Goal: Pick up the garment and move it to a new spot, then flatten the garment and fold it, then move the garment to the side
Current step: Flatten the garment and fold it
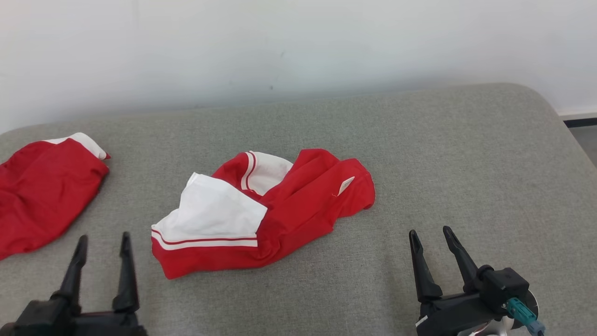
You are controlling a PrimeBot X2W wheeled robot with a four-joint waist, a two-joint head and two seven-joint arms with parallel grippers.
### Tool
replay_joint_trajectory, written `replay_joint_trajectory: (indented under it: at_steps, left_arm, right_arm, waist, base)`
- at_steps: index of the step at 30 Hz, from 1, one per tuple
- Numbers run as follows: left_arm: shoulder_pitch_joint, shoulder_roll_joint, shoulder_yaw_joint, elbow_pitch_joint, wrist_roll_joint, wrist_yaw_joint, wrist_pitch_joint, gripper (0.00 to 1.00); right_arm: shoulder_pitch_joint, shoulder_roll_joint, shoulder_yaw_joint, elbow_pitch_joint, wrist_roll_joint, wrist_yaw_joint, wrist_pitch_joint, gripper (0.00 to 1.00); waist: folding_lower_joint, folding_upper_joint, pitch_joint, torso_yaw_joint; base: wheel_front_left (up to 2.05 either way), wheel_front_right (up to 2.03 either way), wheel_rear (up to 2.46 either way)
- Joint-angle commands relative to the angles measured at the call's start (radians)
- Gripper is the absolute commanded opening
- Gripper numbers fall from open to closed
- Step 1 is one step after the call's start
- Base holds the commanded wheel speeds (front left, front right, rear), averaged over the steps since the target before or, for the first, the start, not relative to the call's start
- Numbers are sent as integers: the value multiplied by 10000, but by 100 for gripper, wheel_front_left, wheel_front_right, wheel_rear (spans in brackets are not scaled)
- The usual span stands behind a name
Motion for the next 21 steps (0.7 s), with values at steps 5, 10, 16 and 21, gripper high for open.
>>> replay_joint_trajectory:
  at_steps: [5,10,16,21]
  left_arm:
    - [842,-198,727,-491,393,73,-8,100]
    - [1431,-460,1108,-744,443,-70,-8,100]
    - [1690,-569,1036,-668,730,-459,-8,100]
    - [1607,-694,1087,-557,814,-612,-8,100]
  right_arm:
    - [247,-16,-33,-29,-70,-25,11,100]
    - [365,-15,-37,-22,-54,-25,50,100]
    - [470,-16,-20,-36,-131,-25,155,100]
    - [522,-16,-27,-16,-139,-25,228,100]
  waist:
    - [1,0,-185,150]
    - [1,0,-272,246]
    - [1,0,-368,370]
    - [1,0,-454,378]
  base:
    - [0,0,0]
    - [0,0,0]
    - [0,0,0]
    - [0,0,0]
